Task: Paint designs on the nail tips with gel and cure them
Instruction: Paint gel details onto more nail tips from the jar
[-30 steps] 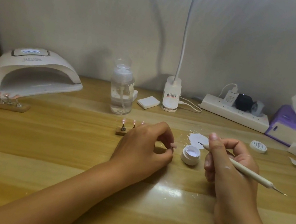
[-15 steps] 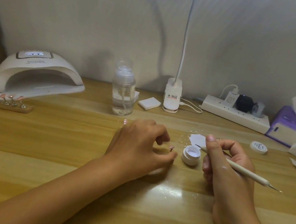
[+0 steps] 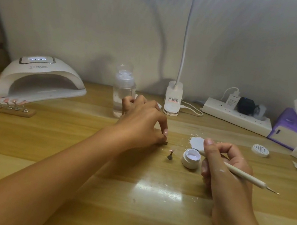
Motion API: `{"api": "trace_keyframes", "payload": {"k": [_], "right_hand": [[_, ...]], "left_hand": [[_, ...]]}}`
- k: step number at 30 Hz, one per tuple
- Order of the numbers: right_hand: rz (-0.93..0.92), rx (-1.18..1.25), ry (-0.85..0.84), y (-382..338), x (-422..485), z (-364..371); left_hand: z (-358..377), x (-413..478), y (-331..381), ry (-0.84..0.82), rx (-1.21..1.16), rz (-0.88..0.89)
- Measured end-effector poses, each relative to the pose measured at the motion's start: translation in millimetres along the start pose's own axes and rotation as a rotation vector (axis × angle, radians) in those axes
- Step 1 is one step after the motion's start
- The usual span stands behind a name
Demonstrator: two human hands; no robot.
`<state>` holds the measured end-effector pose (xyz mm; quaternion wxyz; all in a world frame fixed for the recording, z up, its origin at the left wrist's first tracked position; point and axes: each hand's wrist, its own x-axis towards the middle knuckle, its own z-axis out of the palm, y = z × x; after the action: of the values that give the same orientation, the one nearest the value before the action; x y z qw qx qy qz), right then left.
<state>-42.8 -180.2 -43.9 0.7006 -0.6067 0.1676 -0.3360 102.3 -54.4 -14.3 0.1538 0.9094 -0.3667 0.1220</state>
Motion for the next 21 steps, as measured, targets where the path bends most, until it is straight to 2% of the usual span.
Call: {"api": "trace_keyframes", "payload": {"k": [5, 9, 12, 14, 18, 19, 21], "right_hand": [[-0.001, -0.011, -0.003, 1, 1, 0], [-0.005, -0.008, 0.005, 1, 0, -1], [-0.006, -0.017, -0.004, 1, 1, -2], [-0.008, -0.019, -0.008, 2, 1, -2], [-0.012, -0.022, -0.007, 2, 1, -2], [-0.012, -0.024, -0.004, 2, 1, -1], [-0.009, -0.031, 0.003, 2, 0, -2]], "left_hand": [[4, -7, 2, 0.087, 0.038, 0.111], [0, -19, 5, 0.242, 0.114, 0.207], [-10, -34, 4, 0.299, 0.041, 0.186], [-17, -46, -1, 0.202, -0.077, 0.098], [-23, -63, -6, -0.185, -0.468, -0.049], [-21, -65, -5, -0.244, -0.522, -0.087], [-13, -68, -1, -0.239, -0.554, -0.145]]}}
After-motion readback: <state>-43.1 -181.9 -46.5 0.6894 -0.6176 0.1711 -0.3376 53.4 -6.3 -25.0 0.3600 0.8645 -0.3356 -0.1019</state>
